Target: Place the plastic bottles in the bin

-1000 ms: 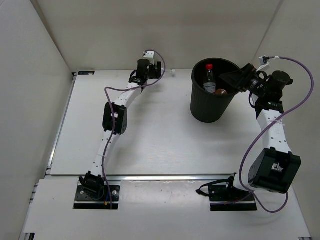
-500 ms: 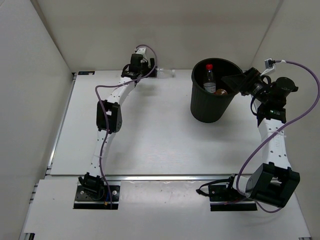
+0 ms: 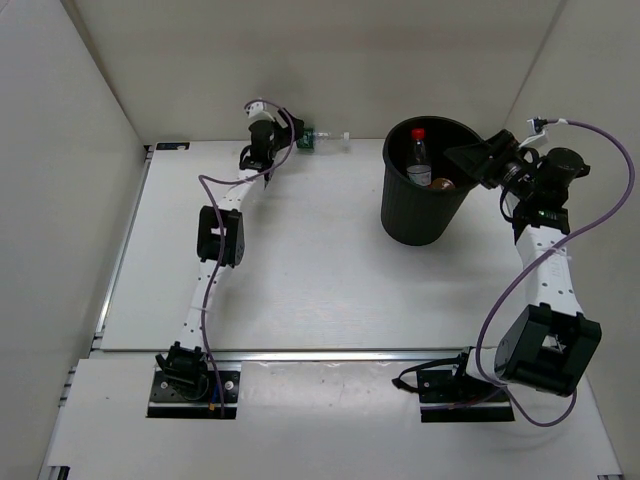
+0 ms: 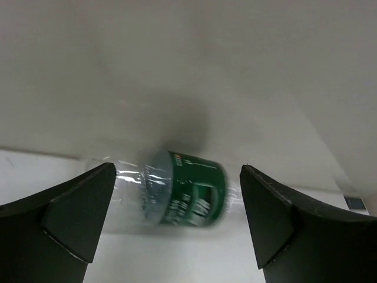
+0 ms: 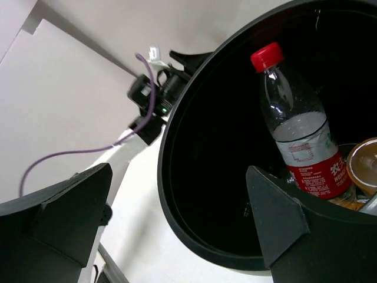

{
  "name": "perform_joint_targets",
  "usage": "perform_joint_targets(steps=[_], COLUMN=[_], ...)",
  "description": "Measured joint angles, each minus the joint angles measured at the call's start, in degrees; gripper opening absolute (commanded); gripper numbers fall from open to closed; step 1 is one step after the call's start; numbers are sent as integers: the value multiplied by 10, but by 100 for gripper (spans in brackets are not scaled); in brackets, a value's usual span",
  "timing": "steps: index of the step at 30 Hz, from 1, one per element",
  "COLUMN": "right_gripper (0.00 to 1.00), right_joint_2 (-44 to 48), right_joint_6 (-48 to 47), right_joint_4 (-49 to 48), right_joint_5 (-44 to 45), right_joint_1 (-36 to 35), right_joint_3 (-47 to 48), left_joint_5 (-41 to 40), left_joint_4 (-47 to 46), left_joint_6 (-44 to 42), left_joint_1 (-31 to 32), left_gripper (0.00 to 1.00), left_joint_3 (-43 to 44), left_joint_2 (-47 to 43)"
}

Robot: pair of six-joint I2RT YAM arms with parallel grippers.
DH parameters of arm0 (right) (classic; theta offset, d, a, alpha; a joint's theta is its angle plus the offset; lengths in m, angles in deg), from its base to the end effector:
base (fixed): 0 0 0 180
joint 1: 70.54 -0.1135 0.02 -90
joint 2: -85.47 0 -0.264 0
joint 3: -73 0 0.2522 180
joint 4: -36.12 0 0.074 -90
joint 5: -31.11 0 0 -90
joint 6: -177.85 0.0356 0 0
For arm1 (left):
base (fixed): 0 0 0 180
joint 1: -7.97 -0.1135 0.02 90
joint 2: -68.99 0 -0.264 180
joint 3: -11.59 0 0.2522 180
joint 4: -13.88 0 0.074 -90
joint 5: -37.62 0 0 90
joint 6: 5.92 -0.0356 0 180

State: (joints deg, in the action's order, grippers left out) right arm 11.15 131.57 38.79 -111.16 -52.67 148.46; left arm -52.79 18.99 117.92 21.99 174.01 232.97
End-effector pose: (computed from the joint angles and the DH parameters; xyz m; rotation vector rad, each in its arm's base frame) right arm 0.2909 -0.0642 0.3701 0.1554 1.6875 1.0643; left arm 0.6159 -0.1535 0.1668 -0.3024 1.6990 -0.6172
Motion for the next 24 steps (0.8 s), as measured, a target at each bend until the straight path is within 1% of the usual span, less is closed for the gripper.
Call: perform_joint_targets(steps=[3, 6, 10, 16, 20, 24], right_gripper=[94, 94, 94, 94, 94, 94], right_joint_2=[-10, -18, -19, -17, -4, 7], right_joint_6=[0, 0, 2, 13, 15, 17], right_joint_4=[4, 6, 7, -4, -12, -15], right_joint_5=[8, 11, 12, 13, 10, 8], right_joint_1=[-6, -13, -14, -10, -1, 9], right_joint_3=[15, 22, 22, 17, 0, -12], left_joint_5=[-25, -38, -28, -36, -6, 24], left_joint_4=[-45, -46, -9, 59, 85, 101], left_joint_6=[27, 42, 42, -27, -40, -46], left_joint_1=[-4, -7, -1, 38, 64, 76], left_gripper=[98, 99, 98, 99, 99, 99], left_joint_3=[-3, -3, -3, -3, -3, 0], left_joint_2=[27, 27, 27, 25, 22, 21])
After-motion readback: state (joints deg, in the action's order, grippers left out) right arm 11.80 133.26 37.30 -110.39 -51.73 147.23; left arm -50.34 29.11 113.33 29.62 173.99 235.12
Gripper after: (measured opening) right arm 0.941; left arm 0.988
